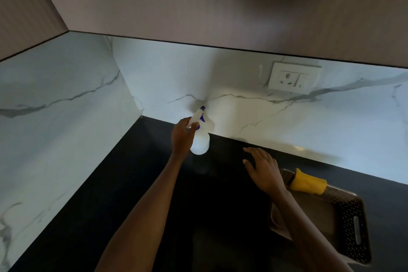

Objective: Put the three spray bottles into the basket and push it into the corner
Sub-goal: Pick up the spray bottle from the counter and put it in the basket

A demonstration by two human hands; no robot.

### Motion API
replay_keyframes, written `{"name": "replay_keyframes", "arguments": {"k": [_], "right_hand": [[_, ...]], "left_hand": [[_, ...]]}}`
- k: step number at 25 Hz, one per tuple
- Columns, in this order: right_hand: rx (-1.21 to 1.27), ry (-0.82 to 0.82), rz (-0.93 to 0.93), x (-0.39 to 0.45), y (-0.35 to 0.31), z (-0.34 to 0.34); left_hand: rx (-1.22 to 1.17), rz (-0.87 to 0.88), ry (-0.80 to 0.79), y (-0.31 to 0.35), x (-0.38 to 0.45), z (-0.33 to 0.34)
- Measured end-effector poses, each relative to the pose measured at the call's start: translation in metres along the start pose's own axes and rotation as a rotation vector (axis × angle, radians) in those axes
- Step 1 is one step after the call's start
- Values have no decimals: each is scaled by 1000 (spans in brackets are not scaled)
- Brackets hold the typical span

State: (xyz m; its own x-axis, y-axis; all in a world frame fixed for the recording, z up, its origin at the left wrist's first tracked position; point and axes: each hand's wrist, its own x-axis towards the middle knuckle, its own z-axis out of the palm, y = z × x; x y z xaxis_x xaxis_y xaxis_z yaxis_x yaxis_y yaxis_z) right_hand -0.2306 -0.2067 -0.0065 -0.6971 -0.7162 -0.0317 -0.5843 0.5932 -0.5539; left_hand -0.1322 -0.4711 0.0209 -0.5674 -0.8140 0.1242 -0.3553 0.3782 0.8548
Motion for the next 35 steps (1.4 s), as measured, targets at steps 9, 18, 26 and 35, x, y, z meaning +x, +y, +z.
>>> {"name": "replay_keyframes", "arguments": {"k": [9, 18, 26, 35], "right_hand": [[26, 287, 215, -92, 78, -56], [-88, 347, 431, -175, 155, -75], [-116, 66, 437, -197, 172, -53], [-209, -28, 344, -204, 181, -43]], "left_hand": [[-164, 231, -314, 81, -84, 61], [-106, 243, -417, 124, -188, 139], [-33, 214, -230, 113, -242, 175], [26, 138, -203, 112, -255, 192]]}}
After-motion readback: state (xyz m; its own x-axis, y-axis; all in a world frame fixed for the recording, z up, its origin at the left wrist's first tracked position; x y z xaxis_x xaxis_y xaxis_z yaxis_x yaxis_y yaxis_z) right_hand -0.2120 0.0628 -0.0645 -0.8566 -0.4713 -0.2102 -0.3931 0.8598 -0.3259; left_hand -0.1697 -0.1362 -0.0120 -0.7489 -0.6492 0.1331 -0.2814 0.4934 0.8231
